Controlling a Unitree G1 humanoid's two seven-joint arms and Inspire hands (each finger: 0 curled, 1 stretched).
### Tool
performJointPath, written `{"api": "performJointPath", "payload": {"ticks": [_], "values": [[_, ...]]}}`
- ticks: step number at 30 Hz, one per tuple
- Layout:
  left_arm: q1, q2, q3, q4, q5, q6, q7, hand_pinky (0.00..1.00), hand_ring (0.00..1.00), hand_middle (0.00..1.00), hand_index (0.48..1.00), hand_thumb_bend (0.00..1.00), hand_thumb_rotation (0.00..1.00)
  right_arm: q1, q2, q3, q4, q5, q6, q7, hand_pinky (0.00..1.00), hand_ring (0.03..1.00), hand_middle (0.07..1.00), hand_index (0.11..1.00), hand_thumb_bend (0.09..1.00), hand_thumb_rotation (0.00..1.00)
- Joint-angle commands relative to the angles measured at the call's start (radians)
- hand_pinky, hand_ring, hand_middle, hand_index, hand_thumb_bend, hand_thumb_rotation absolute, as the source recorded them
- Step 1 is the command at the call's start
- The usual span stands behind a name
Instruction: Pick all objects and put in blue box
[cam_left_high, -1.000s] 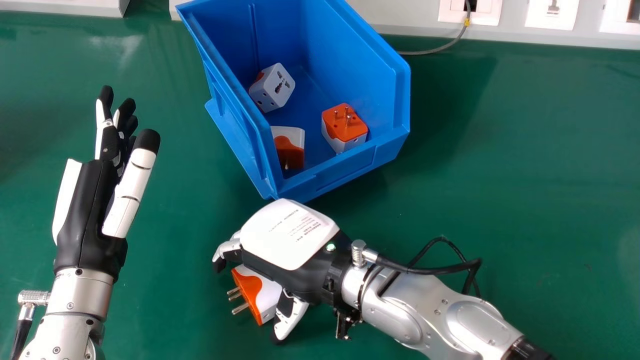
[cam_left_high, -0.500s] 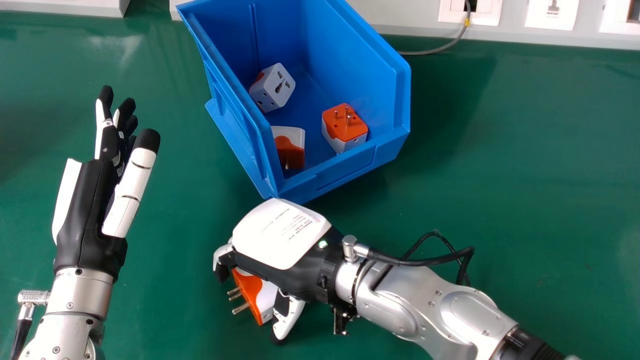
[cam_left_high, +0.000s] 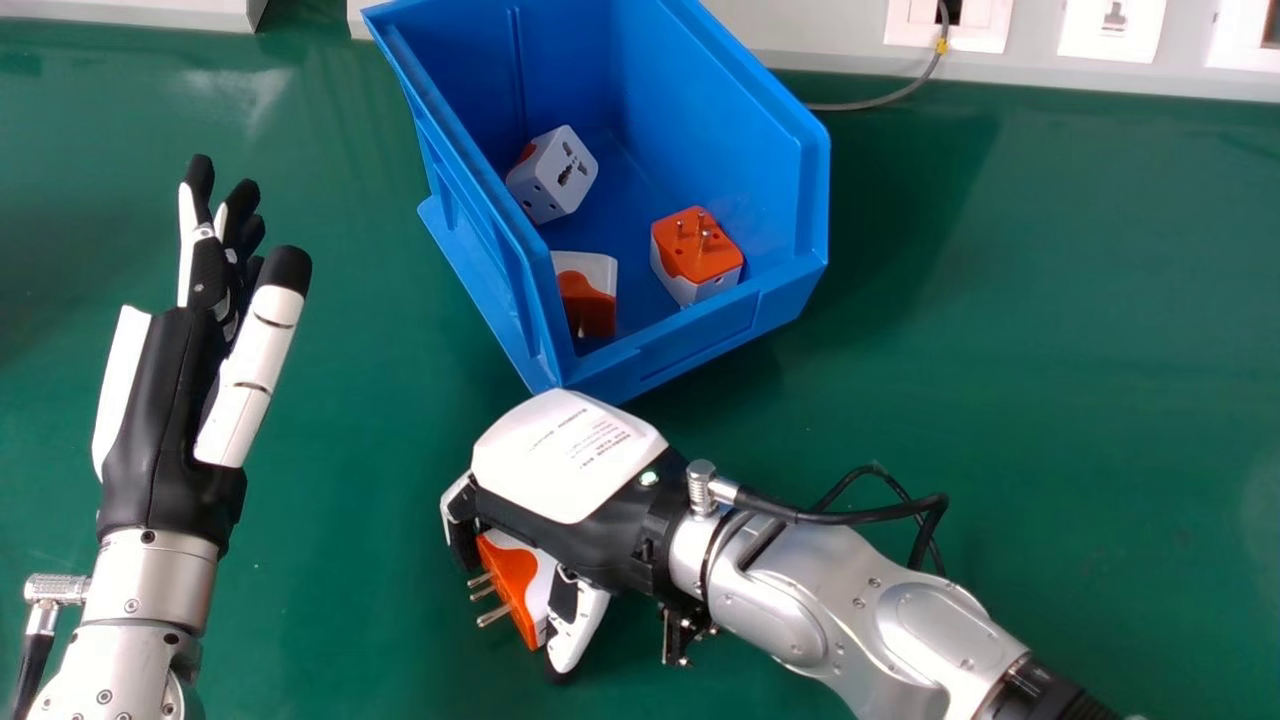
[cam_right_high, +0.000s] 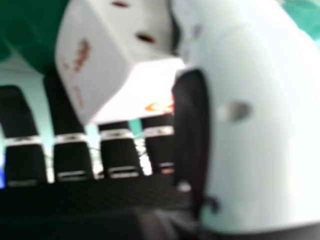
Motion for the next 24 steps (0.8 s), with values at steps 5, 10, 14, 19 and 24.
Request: {"api": "performJointPath", "payload": {"ticks": [5,10,14,19,24], "values": [[0.008,0.01,0.006,-0.052,-0.01,0.016,-0.001,1.0,1.0,1.0,1.0,0.57,0.86,0.018,-0.024,-0.008,0.057,-0.011,0.032,0.017,0.21,0.244,0.479,0.497,0.523,0.01],[0.011,0.008,0.006,-0.064,-0.008,0.031,0.0,1.0,1.0,1.0,1.0,0.57,0.86,0.02,-0.026,-0.015,0.059,-0.006,0.025,-0.012,0.19,0.247,0.474,0.489,0.524,0.01],[0.019,0.006,0.005,-0.083,-0.008,0.043,0.001,1.0,1.0,1.0,1.0,0.57,0.86,0.024,-0.026,-0.013,0.064,-0.009,0.023,-0.033,0.15,0.194,0.473,0.481,0.525,0.0],[0.016,0.008,0.006,-0.084,-0.01,0.052,0.0,1.0,1.0,1.0,1.0,0.58,0.86,0.023,-0.024,-0.016,0.068,-0.007,0.021,-0.048,0.14,0.17,0.47,0.474,0.526,0.0],[0.017,0.01,0.007,-0.099,-0.018,0.073,-0.009,1.0,1.0,1.0,1.0,0.58,0.86,0.029,-0.025,-0.033,0.047,0.009,0.024,-0.046,0.16,0.177,0.468,0.473,0.526,0.0]]}}
